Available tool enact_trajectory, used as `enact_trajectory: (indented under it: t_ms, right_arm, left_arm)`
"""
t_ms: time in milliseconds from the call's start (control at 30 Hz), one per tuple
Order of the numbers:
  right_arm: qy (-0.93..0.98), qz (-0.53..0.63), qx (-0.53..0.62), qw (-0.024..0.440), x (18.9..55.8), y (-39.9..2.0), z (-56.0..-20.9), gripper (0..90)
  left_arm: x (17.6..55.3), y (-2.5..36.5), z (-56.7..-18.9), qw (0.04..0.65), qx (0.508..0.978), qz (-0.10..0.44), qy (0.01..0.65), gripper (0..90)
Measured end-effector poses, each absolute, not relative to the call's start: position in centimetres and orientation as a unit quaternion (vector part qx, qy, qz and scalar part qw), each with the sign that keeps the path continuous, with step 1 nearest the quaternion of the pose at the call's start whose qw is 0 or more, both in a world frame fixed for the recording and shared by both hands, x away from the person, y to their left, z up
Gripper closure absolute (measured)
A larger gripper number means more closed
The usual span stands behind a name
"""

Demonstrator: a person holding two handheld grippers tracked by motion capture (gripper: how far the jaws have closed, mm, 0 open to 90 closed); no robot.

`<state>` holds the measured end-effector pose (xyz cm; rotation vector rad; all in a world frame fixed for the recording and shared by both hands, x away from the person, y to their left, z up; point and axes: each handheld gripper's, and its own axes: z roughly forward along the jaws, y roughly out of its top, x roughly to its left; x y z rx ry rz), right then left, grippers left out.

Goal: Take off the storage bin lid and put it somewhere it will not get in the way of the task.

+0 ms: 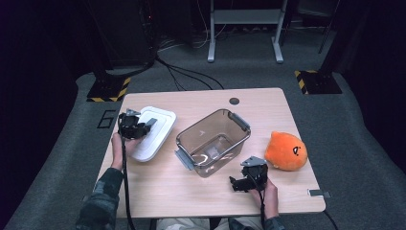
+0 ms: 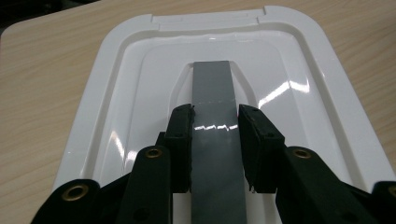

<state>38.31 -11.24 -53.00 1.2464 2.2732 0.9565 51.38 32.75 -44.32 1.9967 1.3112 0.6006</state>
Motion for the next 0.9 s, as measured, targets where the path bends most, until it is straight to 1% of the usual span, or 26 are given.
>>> enact_trajectory:
  t_ms: [633,900]
  right_arm:
    - [0.808,0.339,0.445,0.187,38.3,-11.2,-53.0,0.0]
    - [0.808,0.339,0.444,0.188,38.3,-11.2,-53.0,0.0]
  left_arm:
    - [52.0,33.0,-47.4,0.328,0.765,0.194,0.519,66.4]
    - [51.9,32.6,-48.7,0.321,0.770,0.192,0.517,66.3]
